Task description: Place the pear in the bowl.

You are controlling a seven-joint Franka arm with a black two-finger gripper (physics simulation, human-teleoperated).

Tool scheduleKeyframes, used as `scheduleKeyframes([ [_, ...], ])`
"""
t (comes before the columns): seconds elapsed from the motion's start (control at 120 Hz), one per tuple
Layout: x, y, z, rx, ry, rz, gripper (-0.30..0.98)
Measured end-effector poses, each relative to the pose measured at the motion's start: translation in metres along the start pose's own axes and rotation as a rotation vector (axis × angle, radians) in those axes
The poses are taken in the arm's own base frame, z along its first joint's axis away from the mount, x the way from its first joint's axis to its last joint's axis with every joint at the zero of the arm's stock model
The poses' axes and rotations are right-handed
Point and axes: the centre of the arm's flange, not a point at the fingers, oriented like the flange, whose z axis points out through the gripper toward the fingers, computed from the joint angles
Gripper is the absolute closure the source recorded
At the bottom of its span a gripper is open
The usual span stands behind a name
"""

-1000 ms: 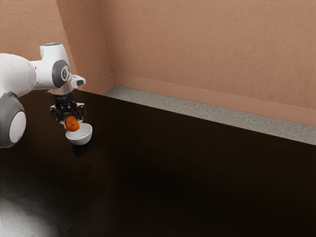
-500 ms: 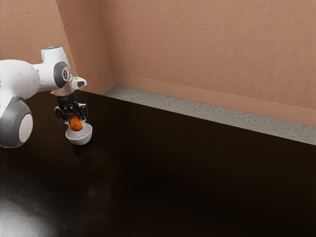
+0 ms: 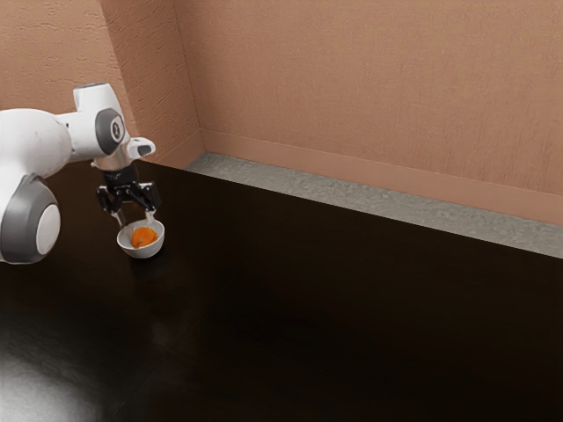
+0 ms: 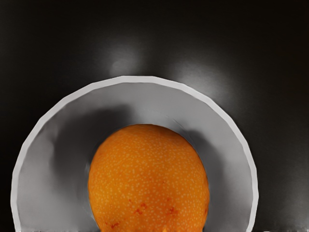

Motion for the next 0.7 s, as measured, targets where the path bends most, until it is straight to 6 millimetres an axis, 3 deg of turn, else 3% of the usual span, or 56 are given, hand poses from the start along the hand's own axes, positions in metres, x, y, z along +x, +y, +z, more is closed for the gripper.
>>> scheduleKeyframes([
  [0.083, -0.003, 0.001, -0.014, -0.007, 0.011, 0.017, 0.10],
  [0.133, -0.010, 0.007, -0.038, -0.021, 0.027, 0.032, 0.08],
  [0.183, -0.026, 0.024, -0.064, -0.040, 0.037, 0.063, 0.06],
  [0.233, -0.050, 0.054, -0.093, -0.056, 0.047, 0.117, 0.05],
  [0.458, -0.214, 0.214, -0.213, -0.013, 0.134, 0.495, 0.02],
  [0.517, -0.247, 0.251, -0.252, 0.022, 0.186, 0.575, 0.01],
  [0.592, -0.255, 0.259, -0.274, 0.055, 0.204, 0.574, 0.01],
  [0.7, -0.254, 0.266, -0.272, 0.083, 0.174, 0.560, 0.01],
])
